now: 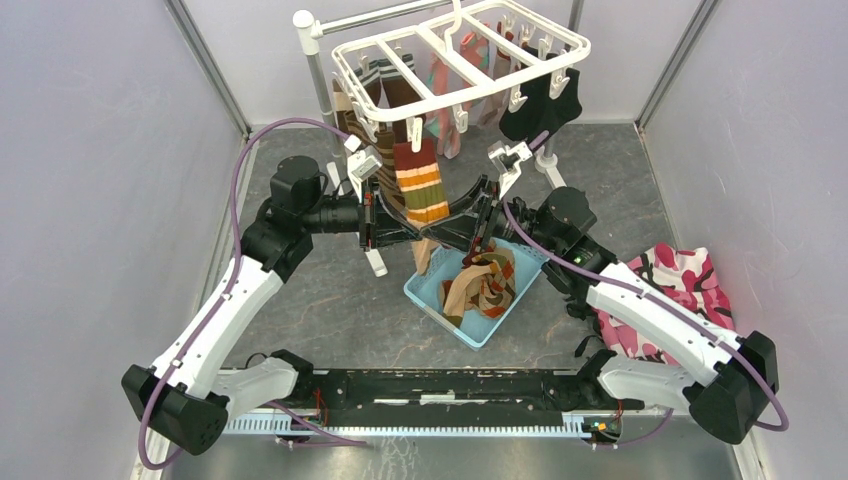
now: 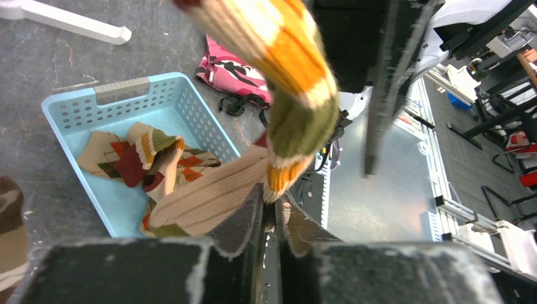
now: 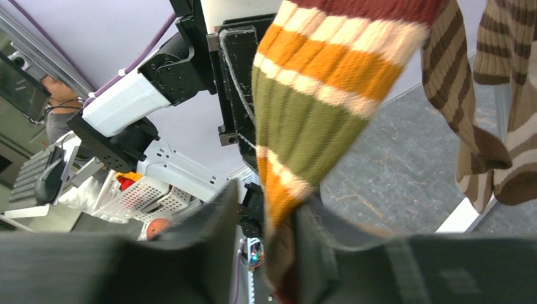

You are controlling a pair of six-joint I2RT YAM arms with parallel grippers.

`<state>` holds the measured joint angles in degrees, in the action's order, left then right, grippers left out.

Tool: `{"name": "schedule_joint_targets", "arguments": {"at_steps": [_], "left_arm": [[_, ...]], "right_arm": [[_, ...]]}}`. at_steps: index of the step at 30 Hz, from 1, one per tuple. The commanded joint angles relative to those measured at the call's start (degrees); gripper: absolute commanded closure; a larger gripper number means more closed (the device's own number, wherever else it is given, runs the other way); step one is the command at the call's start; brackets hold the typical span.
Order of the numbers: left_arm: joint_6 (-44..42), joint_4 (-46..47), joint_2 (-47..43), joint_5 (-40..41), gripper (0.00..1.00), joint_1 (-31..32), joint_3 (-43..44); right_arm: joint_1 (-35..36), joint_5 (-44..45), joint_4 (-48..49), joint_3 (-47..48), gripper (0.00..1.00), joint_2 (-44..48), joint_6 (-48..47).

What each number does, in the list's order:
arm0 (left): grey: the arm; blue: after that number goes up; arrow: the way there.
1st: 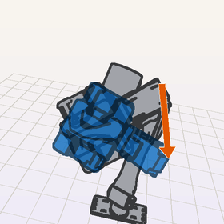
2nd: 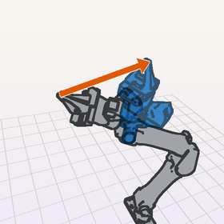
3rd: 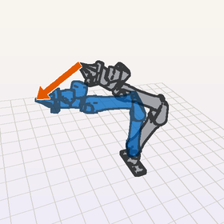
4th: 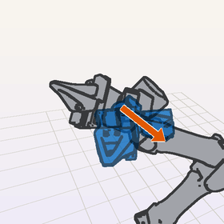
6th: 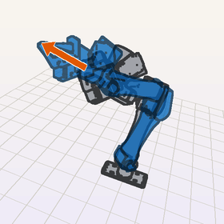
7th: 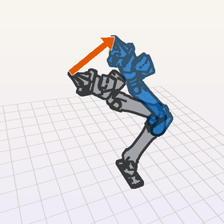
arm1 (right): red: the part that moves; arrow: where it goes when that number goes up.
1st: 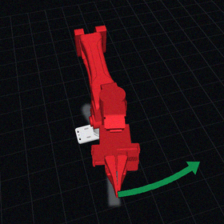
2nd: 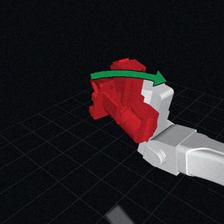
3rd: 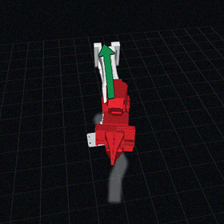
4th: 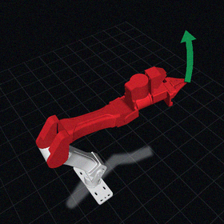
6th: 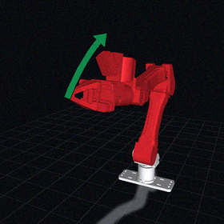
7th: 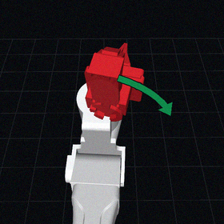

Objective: Remove the socks clipped to the hanger
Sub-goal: Remove the sock from the hanger.

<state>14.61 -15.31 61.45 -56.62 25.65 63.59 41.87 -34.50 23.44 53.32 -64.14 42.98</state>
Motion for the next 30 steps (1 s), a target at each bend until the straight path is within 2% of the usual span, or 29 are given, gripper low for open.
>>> {"name": "schedule_joint_targets", "arguments": {"at_steps": [1, 4, 7, 14, 22, 30], "left_arm": [[-2.4, -0.4, -1.6, 0.8, 0.94, 1.0, 1.0], [-1.5, -0.4, -2.2, 0.9, 0.98, 1.8, 1.0], [-0.6, -0.5, -2.6, 0.1, 0.98, 2.5, 1.2], [2.3, 1.7, -4.0, -3.0, 0.98, 3.3, 0.7], [4.5, 3.8, -4.3, -4.3, 0.98, 4.1, -0.3], [4.9, 4.0, -4.6, -5.1, 0.98, 4.9, -0.4]], "right_arm": [[-0.2, 4.1, 2.0, 3.0, 0.40, -0.4, -0.7], [-0.1, 8.0, 3.7, 3.6, 0.28, -1.2, -1.9], [-0.6, 9.4, 7.9, 4.8, 0.23, -3.9, -1.0], [-2.4, 6.1, 27.8, 4.7, 0.22, -11.3, 10.9], [-2.5, 7.7, 46.4, 6.9, 0.21, -18.0, 22.1], [-2.4, 9.5, 57.0, 11.7, 0.22, -25.6, 32.2]]}}
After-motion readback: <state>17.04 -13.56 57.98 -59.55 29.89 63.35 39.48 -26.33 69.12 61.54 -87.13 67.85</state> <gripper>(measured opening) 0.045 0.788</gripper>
